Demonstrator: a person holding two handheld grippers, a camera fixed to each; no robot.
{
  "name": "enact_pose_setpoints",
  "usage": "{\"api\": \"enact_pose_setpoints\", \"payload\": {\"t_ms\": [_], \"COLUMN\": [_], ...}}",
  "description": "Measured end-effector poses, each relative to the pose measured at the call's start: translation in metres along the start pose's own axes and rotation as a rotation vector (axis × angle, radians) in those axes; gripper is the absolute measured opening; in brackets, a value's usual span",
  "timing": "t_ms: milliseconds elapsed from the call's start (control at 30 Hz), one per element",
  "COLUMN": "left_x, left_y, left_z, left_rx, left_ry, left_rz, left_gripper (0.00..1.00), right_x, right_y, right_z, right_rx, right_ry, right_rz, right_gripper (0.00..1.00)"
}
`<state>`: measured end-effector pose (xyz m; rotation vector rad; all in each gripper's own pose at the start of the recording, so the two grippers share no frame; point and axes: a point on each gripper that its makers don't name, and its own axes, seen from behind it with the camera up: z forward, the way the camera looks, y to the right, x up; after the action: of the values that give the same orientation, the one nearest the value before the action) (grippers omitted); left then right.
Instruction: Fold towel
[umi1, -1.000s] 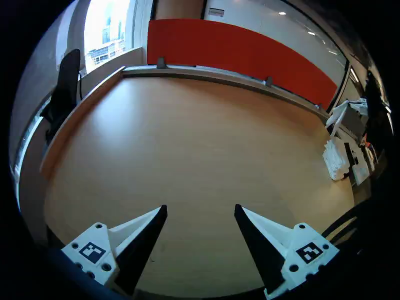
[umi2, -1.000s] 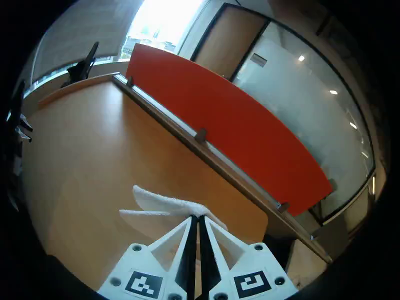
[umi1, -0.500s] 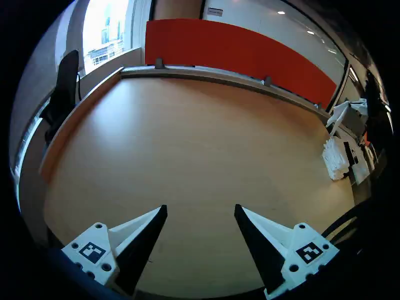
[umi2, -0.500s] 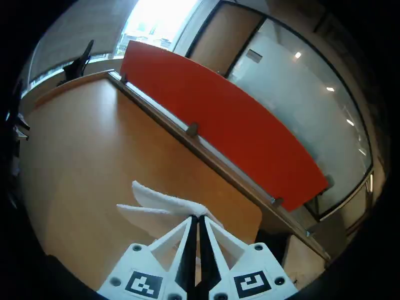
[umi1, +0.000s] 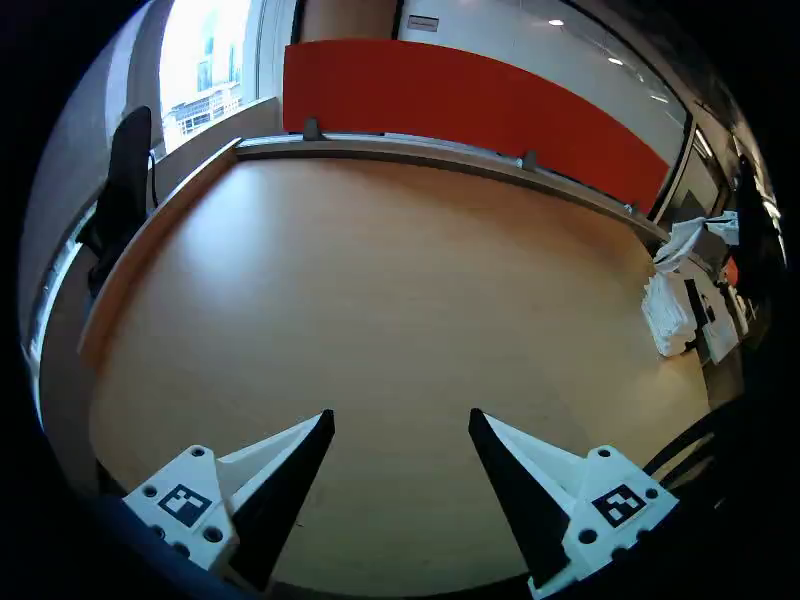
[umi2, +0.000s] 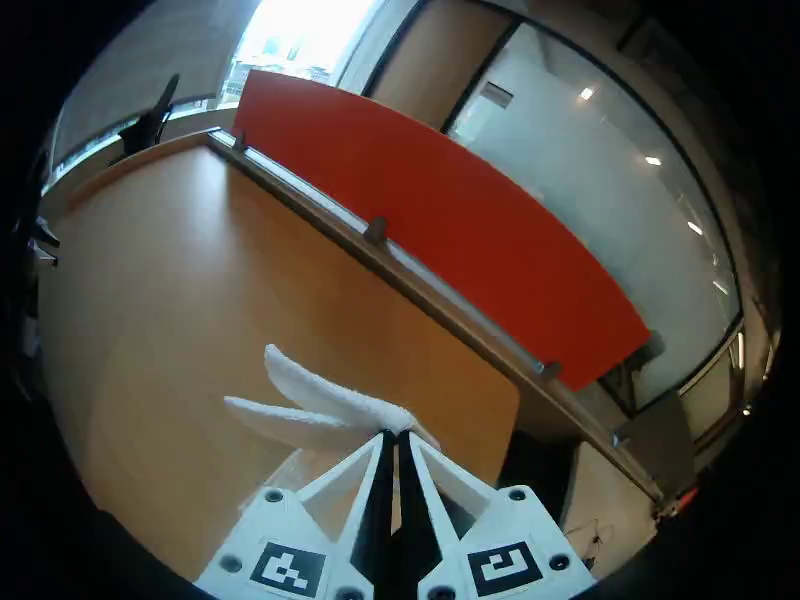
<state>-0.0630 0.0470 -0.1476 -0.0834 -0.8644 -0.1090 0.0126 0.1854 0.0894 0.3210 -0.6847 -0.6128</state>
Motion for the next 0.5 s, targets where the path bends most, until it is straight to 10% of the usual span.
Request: {"api": "enact_pose_setpoints", "payload": {"t_ms": [500], "left_x": [-0.006], "left_y": [0.004], "left_z": [-0.002], "left_rx": [-0.007], "left_ry": [-0.015], "left_rz": [0.017], "left_gripper": [1.0], "right_x": [-0.096], "right_y": [-0.014], "right_z": [-0.02], "right_rx": [-0.01], "right_ry": [-0.113], "right_rz": [0.081], "right_gripper": [0.06]}}
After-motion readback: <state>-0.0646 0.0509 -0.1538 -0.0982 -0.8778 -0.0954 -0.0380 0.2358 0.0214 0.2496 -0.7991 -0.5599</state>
